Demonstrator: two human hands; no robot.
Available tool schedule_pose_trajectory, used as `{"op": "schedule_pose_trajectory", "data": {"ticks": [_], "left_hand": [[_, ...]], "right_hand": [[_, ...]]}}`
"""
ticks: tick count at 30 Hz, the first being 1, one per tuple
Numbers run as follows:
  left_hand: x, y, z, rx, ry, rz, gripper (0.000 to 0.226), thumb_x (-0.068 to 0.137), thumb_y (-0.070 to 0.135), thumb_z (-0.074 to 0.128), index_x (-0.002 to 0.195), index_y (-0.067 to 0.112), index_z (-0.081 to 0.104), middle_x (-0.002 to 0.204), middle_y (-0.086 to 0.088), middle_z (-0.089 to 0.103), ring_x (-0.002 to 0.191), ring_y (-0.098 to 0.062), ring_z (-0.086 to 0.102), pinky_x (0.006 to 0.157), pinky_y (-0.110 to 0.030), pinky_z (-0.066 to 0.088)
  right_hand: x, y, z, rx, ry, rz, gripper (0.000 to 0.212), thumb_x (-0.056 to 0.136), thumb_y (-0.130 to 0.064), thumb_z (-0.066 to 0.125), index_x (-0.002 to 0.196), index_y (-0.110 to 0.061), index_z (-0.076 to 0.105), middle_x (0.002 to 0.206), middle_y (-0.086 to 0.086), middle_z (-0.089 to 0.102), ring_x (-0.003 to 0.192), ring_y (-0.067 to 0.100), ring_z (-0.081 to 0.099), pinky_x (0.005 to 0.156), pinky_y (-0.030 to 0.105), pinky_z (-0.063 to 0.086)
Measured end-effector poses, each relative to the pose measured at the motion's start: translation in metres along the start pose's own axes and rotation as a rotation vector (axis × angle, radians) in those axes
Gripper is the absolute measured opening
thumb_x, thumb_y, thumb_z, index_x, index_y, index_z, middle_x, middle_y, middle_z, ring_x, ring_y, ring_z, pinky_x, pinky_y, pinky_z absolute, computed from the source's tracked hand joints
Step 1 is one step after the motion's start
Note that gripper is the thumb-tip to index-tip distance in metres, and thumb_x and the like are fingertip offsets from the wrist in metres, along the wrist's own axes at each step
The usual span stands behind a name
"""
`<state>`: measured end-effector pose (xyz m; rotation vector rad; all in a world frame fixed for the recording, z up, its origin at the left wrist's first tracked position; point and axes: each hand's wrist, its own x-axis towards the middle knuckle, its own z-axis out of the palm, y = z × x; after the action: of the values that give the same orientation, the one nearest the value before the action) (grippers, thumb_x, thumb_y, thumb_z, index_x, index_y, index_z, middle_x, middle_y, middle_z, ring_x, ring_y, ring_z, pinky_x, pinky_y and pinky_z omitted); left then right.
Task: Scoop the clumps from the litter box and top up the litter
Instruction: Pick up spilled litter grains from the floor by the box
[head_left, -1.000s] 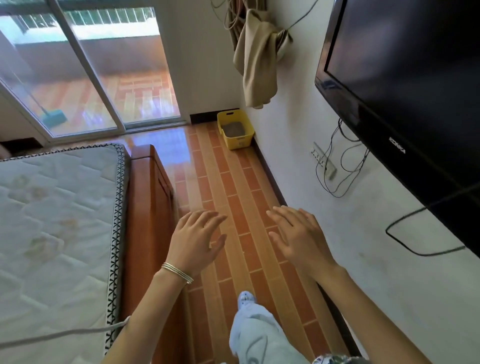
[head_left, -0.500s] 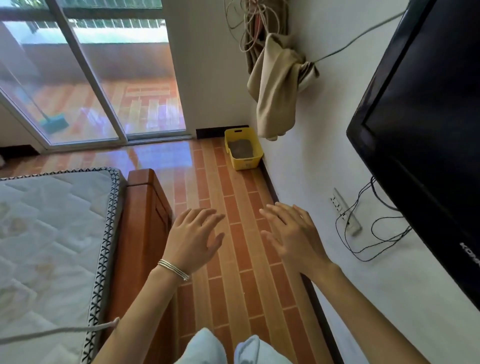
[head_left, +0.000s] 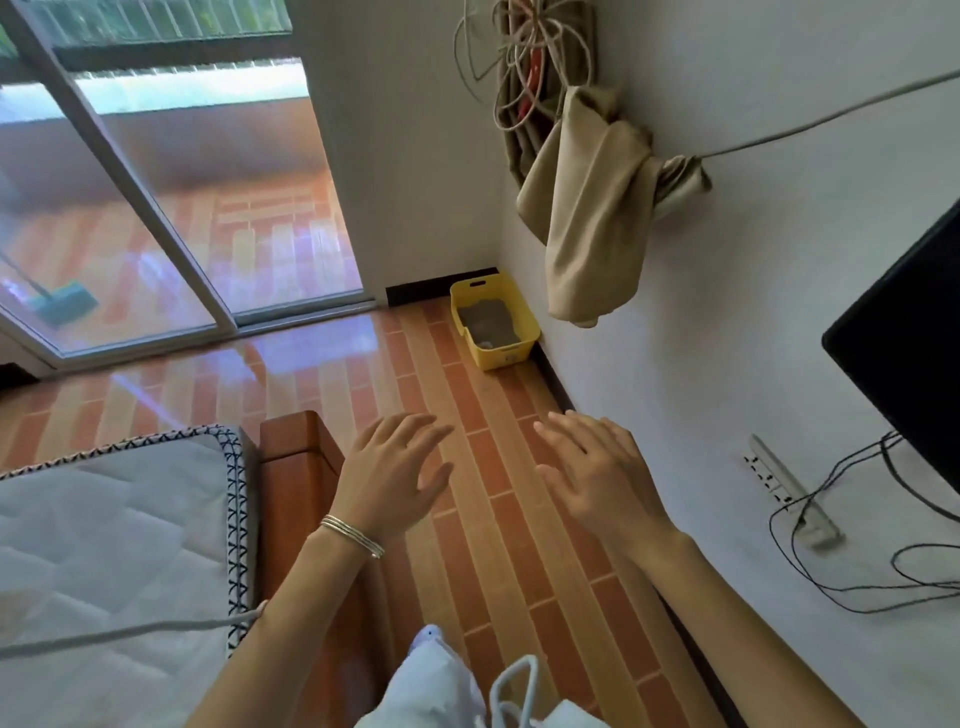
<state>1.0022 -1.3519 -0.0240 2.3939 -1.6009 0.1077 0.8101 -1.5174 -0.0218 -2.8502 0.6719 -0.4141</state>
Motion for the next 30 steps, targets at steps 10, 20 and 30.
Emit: {"op": "schedule_pose_trajectory", "data": {"ticks": [10,20,30], "left_hand": [[0.068,-0.105,0.001,-0.005,0.005,0.068,0.043,0.085,0.048,0.041,0.118,0.029,0.061,0.118,0.005,0.063,0.111,-0.019,0.056,0.095,-0.038,0.043],[0.155,-0.174,0.033,-0.011,-0.036,0.041,0.043,0.084,0.047,0.042,0.117,0.028,0.062,0.115,0.005,0.064,0.108,-0.02,0.059,0.093,-0.039,0.045],[0.303,-0.233,0.036,0.052,-0.068,0.031,0.045,0.085,0.048,0.039,0.118,0.027,0.061,0.116,0.004,0.064,0.108,-0.019,0.059,0.095,-0.04,0.045]], "right_hand": [[0.116,-0.023,0.025,0.021,0.036,0.052,0.046,0.092,-0.045,0.037,0.13,-0.024,0.051,0.132,-0.001,0.054,0.125,0.017,0.047,0.105,0.039,0.033],[0.214,0.009,0.075,0.034,-0.033,0.076,0.046,0.092,-0.046,0.034,0.129,-0.024,0.052,0.132,-0.002,0.054,0.125,0.017,0.047,0.103,0.041,0.036],[0.379,0.07,0.089,0.069,-0.004,0.059,0.044,0.091,-0.042,0.037,0.126,-0.022,0.054,0.129,-0.002,0.056,0.124,0.016,0.047,0.103,0.041,0.037]]}}
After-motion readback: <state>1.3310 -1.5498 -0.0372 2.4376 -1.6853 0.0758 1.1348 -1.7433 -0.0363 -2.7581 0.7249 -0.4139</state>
